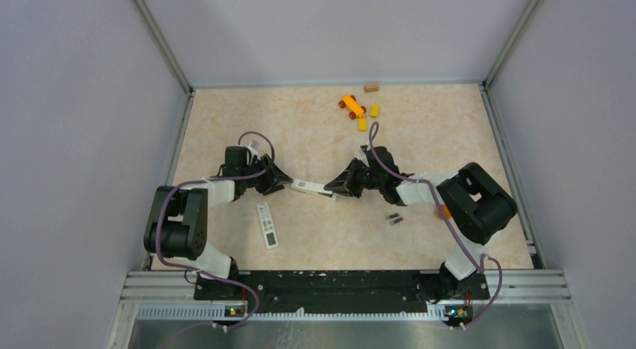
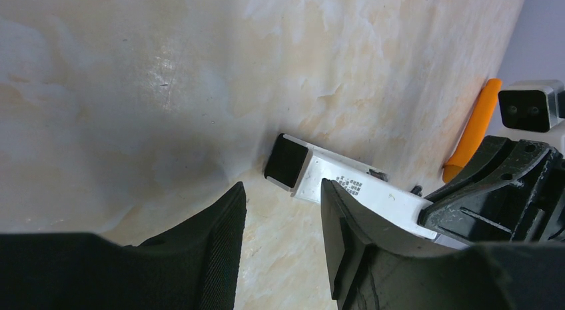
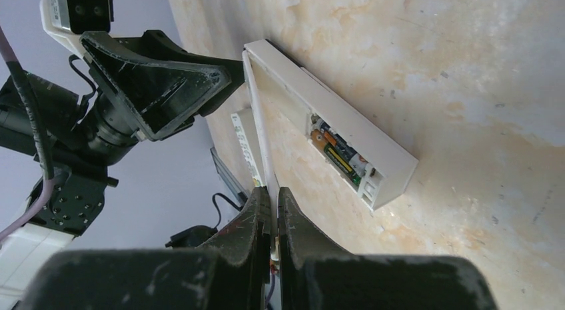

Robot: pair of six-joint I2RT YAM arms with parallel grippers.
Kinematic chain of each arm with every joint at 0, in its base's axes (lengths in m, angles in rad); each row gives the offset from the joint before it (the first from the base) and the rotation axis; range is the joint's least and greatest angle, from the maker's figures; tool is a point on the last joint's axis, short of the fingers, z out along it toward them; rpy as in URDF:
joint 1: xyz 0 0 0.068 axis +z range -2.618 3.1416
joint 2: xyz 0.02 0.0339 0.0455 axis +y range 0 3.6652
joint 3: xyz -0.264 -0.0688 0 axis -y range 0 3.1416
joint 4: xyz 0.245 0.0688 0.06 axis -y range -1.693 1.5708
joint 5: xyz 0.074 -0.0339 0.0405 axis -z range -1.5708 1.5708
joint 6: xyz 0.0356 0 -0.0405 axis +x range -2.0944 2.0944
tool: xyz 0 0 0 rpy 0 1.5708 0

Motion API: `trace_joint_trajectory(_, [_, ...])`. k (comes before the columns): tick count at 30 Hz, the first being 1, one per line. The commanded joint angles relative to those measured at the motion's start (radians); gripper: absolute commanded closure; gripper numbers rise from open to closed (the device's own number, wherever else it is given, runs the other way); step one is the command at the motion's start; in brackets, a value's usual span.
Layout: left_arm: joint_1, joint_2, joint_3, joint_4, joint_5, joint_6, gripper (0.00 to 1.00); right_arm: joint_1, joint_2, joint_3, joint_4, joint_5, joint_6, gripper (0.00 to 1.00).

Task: Load the batteries into the remote control
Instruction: Load the battery cover into the remote control.

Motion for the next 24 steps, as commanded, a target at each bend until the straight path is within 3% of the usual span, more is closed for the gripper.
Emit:
trace_joint_trajectory(1, [0.003, 0.01, 0.029, 0.047, 0.009, 0.01, 0.51, -0.016, -0.025, -0.04, -0.004, 0.018, -0.006, 1.0])
trace_joint_trajectory(13, [0.003, 0.02, 0.035, 0.049, 0.019, 0.012, 0.51, -0.028, -0.031, -0.038, -0.071, 0.073, -0.032, 1.0])
trace_joint_trajectory(24, [0.002, 0.025, 0.043, 0.048, 0.02, 0.011, 0.51, -0.027, -0.046, -0.06, -0.015, 0.118, 0.042, 1.0])
